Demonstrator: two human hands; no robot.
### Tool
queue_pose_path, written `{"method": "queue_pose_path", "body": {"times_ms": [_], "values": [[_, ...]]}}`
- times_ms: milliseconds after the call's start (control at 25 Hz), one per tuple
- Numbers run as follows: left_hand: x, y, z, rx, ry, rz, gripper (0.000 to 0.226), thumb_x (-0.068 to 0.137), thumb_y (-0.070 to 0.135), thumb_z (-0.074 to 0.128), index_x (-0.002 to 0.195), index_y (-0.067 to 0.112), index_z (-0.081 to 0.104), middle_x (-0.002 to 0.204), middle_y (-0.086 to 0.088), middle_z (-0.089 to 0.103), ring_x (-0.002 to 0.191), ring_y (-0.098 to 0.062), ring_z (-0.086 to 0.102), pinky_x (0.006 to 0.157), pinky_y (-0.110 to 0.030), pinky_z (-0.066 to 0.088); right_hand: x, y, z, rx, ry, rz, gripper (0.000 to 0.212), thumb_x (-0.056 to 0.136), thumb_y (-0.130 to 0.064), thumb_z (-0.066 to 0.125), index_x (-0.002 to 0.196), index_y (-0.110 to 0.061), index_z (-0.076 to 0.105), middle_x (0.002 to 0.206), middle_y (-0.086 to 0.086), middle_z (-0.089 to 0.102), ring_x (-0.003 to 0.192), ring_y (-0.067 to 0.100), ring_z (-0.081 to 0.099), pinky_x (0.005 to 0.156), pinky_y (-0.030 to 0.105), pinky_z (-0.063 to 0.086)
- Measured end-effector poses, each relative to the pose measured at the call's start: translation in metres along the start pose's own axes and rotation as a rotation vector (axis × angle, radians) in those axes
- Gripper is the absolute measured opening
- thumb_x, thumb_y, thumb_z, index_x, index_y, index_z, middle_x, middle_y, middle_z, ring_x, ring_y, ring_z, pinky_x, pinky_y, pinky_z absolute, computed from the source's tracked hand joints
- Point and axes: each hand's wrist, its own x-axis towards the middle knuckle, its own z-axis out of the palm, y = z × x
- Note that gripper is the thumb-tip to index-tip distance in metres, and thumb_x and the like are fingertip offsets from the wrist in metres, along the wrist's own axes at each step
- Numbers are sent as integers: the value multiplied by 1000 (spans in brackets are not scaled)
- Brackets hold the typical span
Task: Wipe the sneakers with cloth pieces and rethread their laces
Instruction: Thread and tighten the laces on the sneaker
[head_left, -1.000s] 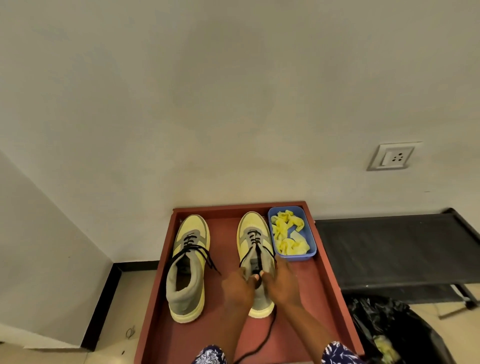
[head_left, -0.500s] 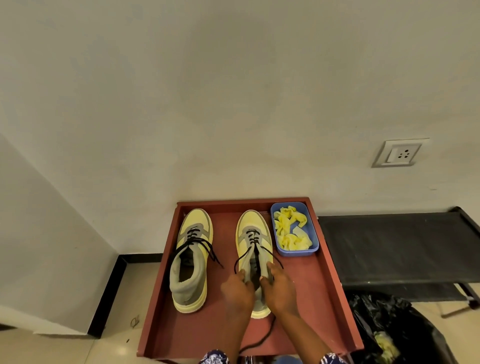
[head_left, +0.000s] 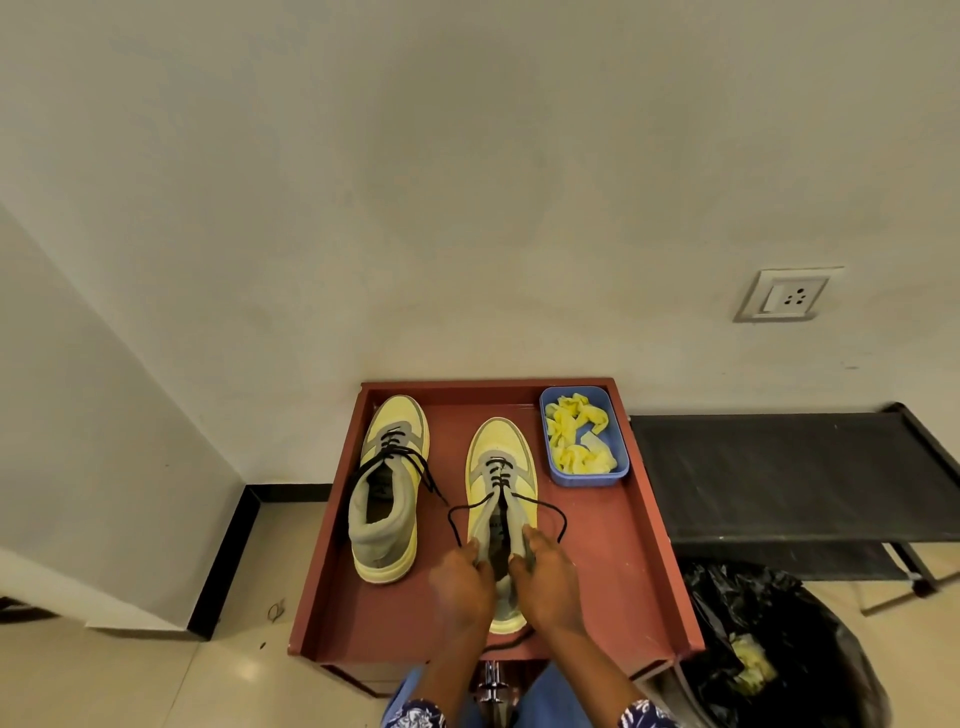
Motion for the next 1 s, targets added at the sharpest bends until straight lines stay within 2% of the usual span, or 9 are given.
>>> {"method": "queue_pose_path", "body": {"times_ms": [280, 360, 480, 520, 680, 800, 880, 1000], "values": [[2, -1, 0, 29, -15, -8, 37, 90, 16, 51, 125, 9, 56, 121, -13, 63, 111, -27, 59, 90, -27, 44, 1, 0, -3, -39, -30, 5, 46, 92, -15, 49, 137, -7, 42, 141, 8, 46, 130, 22, 42, 106, 24, 31], [5, 2, -1, 27, -21, -25, 34, 88, 13, 53, 121, 6, 59, 119, -15, 62, 109, -29, 58, 91, -30, 45, 5, -1, -3, -86, -45, 23, 43, 91, -17, 50, 133, -6, 47, 136, 10, 50, 125, 23, 46, 102, 26, 35], [8, 11, 0, 29, 46, -2, 26, 85, 8, 54, 109, 1, 63, 114, -16, 58, 103, -28, 57, 87, -28, 42, 14, -2, -8, -150, -42, 10, 16, 89, -22, 52, 97, -10, 60, 113, 14, 60, 105, 28, 56, 80, 30, 41], [9, 16, 0, 21, 79, 27, 24, 84, 7, 55, 106, 0, 62, 114, -16, 55, 104, -28, 55, 86, -27, 40, 17, -3, -10, -155, -29, 1, 16, 89, -23, 52, 92, -10, 61, 109, 13, 60, 102, 29, 56, 78, 30, 41], [18, 43, 7, -84, 140, 176, 18, 83, 3, 58, 100, -1, 64, 110, -14, 52, 104, -27, 53, 81, -17, 32, 34, 2, -23, -128, 31, -52, 37, 87, -34, 46, 108, -11, 65, 110, 9, 64, 103, 26, 57, 86, 33, 45], [28, 65, 16, -117, 80, 288, 20, 83, 0, 56, 101, 1, 63, 104, -5, 49, 101, -21, 54, 74, -7, 27, 53, 9, -41, -106, 32, -76, 34, 86, -30, 44, 98, -10, 69, 98, 11, 69, 96, 28, 60, 79, 37, 50], [36, 78, 22, -136, 49, 332, 17, 82, 1, 56, 97, 1, 63, 104, -7, 53, 100, -20, 54, 77, -12, 32, 67, 15, -57, -108, 73, -75, 28, 88, -26, 47, 94, -9, 68, 97, 13, 68, 94, 29, 61, 79, 38, 51], [52, 95, 36, -93, -30, 392, 17, 83, 4, 54, 98, 2, 63, 107, -10, 59, 102, -20, 55, 84, -23, 41, 94, 28, -80, -138, 151, 1, 30, 90, -19, 54, 115, -6, 62, 118, 15, 61, 107, 29, 57, 92, 37, 48]]}}
